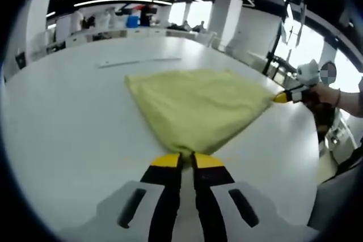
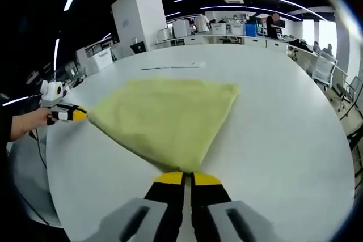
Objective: Fold the garment on the visible template until the final outline fits inside the template.
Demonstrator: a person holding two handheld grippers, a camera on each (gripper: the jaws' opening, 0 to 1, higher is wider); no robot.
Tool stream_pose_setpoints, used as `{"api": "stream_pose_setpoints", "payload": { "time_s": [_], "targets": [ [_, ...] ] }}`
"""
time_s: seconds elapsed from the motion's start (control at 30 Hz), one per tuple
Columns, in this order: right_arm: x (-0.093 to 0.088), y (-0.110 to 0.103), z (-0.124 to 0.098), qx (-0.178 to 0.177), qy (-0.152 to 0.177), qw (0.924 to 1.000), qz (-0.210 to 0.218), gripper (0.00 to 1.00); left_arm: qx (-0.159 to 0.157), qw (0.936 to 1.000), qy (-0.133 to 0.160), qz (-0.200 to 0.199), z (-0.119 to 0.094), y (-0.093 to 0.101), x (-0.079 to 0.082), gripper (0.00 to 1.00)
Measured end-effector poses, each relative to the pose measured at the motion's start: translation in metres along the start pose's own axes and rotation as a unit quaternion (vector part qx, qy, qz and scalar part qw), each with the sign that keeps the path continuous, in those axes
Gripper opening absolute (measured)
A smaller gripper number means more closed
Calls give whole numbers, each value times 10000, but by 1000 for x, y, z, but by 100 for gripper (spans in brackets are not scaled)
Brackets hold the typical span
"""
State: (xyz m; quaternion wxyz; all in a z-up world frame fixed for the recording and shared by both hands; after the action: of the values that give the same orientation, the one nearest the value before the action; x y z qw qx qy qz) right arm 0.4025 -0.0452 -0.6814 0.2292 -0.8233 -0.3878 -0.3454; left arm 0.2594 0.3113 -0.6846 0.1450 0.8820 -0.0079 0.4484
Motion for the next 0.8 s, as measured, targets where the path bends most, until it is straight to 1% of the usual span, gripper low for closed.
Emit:
{"api": "stream_pose_setpoints", "payload": {
  "time_s": [0.13, 0.17, 0.33, 0.53, 0.67, 0.8],
  "targets": [
    [0, 0, 0, -13, 11, 10000, -15, 0, 15, 10000, 11, 6, 0, -1, 0, 1],
    [0, 0, 0, -10, 11, 10000, -17, 0, -15, 10000, 13, 1, 0, -1, 0, 1],
    [1, 3, -2, -32, -24, 10000, -61, 0, 52, 10000, -21, 56, -3, -2, 1, 0],
    [0, 7, -7, -98, -81, 9998, -173, 0, 69, 9994, -127, 306, -9, -6, 0, 0],
    [-1, 10, -8, -140, -138, 9995, -262, 0, 81, 9980, -259, 570, -10, -7, -1, 0],
    [-1, 11, -9, -120, -166, 9994, -289, 0, 31, 9973, -325, 654, -12, -6, -2, 0]
  ]
}}
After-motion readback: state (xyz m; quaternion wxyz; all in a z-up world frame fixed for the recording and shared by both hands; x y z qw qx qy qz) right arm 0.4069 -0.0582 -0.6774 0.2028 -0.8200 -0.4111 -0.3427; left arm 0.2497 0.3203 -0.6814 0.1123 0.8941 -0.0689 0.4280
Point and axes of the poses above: the point that each gripper's makers call its tool centre point, and the gripper's own axes: z roughly forward along the fingers, y roughly to its right, x roughly out of its top, the point moved 6 cm from there along -z, roughly backward along the fingers, and after that the axes turned 4 degrees about -z, right-handed, at the moved point
